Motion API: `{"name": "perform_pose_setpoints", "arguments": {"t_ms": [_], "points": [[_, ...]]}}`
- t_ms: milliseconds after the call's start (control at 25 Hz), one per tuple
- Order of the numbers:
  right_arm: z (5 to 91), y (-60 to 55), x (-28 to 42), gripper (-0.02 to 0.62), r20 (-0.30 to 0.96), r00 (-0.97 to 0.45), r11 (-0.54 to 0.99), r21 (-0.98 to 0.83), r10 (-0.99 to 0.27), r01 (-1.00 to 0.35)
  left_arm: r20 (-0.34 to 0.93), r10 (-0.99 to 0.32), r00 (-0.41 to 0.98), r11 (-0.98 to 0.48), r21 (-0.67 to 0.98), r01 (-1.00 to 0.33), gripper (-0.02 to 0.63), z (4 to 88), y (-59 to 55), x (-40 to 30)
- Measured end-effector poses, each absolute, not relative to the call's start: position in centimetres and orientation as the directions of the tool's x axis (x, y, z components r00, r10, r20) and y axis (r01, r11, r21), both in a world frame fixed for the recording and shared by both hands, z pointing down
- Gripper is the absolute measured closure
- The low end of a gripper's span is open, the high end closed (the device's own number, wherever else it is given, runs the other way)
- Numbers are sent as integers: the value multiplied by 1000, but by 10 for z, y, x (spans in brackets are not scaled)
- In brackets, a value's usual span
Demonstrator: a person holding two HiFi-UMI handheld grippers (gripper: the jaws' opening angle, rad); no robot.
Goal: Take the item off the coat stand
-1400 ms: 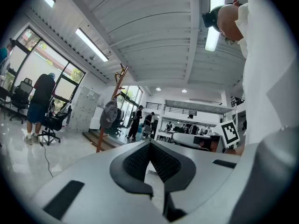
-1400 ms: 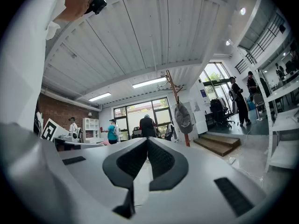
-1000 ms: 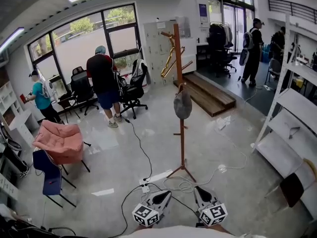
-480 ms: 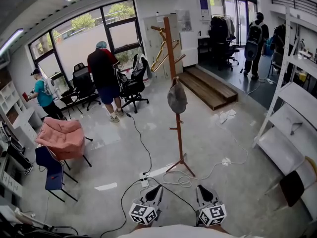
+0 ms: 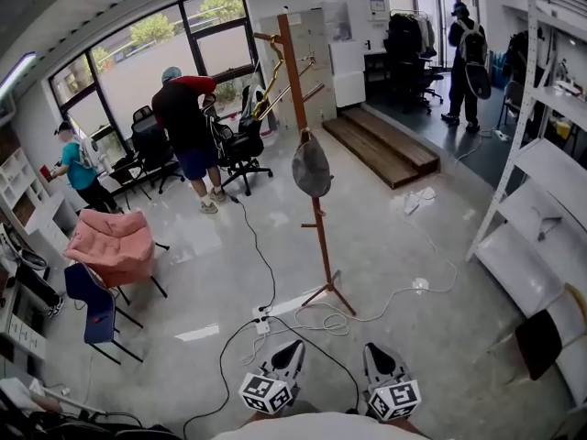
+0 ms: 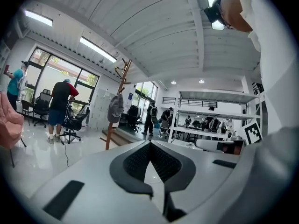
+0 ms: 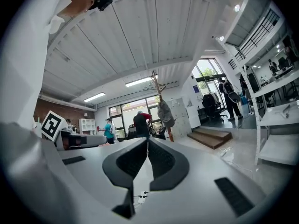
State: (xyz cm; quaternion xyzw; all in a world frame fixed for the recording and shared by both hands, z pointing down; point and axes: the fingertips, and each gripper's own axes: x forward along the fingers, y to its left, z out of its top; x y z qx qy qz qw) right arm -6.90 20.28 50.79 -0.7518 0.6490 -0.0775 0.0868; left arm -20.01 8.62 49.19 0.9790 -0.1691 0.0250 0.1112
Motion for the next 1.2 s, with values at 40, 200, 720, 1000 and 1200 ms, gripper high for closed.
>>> {"name": "perform_pose_setpoints", "arguments": {"t_ms": [40,200,720,1000,1200], "points": [[510,204,-64,569,7,155,-152,-238,-988,-959,95,-322,942,-919,207,-335,600,494,86,-197],[522,200,-45,569,23,188,-187,-259,-982,-948,119,-315,942,-920,207,-333,600,504,74,-184],[509,61,52,569,29,226,-227,-197,-974,-954,69,-284,956,-913,284,-292,600,508,-76,-85],[496,-20,92,569,27,259,-260,-179,-965,-949,56,-279,959,-914,289,-283,600,491,-161,-48],[490,-54,114,569,30,278,-280,-150,-960,-948,40,-275,961,-923,269,-276,600,480,-201,-25]]}}
